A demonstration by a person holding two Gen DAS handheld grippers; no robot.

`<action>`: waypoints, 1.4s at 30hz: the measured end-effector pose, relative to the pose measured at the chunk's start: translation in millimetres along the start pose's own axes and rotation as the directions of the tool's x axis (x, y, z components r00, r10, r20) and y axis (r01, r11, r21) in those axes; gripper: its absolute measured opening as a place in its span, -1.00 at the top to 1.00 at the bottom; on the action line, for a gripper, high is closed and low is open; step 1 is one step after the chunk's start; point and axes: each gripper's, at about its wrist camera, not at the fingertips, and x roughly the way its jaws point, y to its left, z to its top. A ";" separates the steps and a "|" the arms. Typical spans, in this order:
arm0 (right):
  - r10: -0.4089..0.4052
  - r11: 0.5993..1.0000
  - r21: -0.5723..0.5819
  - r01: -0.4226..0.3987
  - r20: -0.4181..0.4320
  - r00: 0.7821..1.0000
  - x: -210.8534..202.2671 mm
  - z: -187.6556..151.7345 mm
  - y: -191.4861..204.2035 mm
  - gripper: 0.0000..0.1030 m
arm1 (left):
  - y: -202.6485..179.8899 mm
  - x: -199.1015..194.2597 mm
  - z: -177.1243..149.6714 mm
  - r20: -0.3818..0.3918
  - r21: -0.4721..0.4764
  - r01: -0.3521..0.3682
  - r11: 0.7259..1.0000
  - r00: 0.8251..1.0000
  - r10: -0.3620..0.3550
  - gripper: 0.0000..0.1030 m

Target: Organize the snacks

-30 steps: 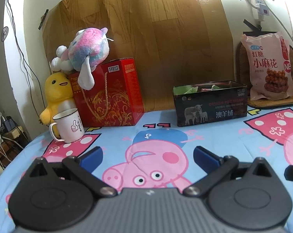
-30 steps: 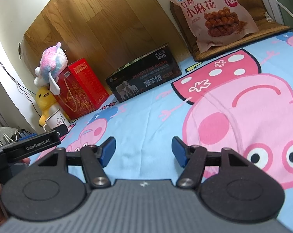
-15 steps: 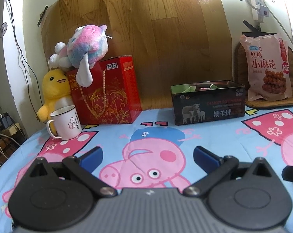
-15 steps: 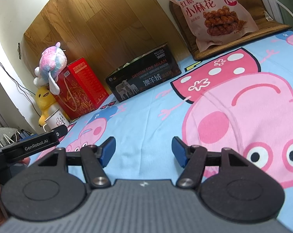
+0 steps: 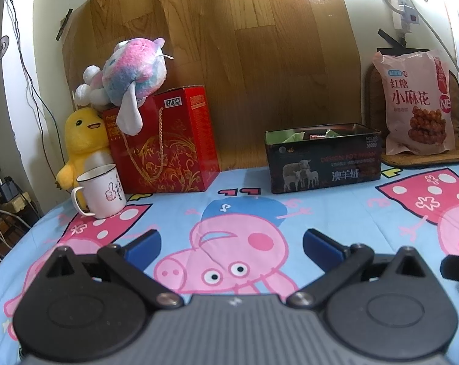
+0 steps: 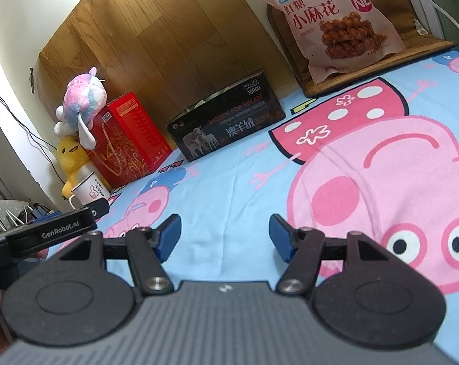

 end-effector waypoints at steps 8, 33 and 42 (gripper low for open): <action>0.002 1.000 0.001 -0.002 0.008 1.000 -3.7 1.2 1.8 -0.28 | 0.4 -1.7 0.6 0.000 -0.002 0.012 1.000 1.000 -0.012 -1.00; 0.005 1.000 -0.006 -0.004 0.016 1.000 -5.1 1.3 4.9 -0.29 | -0.5 -7.4 4.6 0.015 0.011 -0.002 1.000 1.000 0.002 -1.00; 0.004 1.000 -0.005 -0.004 0.017 1.000 -5.1 1.2 4.2 -0.29 | -1.5 -7.7 5.7 0.018 0.018 -0.021 1.000 1.000 0.021 -1.00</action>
